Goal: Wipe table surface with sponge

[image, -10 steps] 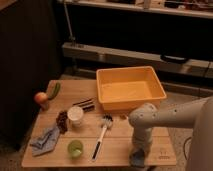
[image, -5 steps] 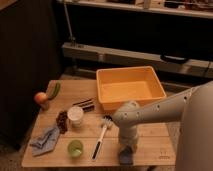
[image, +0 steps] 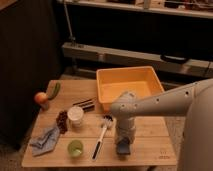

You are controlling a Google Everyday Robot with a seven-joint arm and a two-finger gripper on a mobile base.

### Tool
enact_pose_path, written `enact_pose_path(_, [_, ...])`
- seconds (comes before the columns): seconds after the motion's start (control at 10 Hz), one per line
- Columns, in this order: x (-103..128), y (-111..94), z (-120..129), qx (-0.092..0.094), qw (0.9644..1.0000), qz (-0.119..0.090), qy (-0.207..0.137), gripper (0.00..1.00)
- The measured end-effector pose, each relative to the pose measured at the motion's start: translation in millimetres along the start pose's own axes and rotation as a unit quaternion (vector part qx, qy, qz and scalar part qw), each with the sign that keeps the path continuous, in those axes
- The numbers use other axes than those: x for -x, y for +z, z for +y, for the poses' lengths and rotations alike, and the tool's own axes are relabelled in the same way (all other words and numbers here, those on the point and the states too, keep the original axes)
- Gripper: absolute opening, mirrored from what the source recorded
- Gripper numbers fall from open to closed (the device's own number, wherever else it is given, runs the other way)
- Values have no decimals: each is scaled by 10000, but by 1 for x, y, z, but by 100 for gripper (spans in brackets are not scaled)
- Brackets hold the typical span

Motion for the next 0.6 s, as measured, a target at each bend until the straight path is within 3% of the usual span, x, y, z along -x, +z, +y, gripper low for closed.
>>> enact_pose_path(0.2, [19,-4,-26,37,9996,-6,279,14])
enact_pose_path(0.6, [42,-7,-116,268,9947,45,992,14])
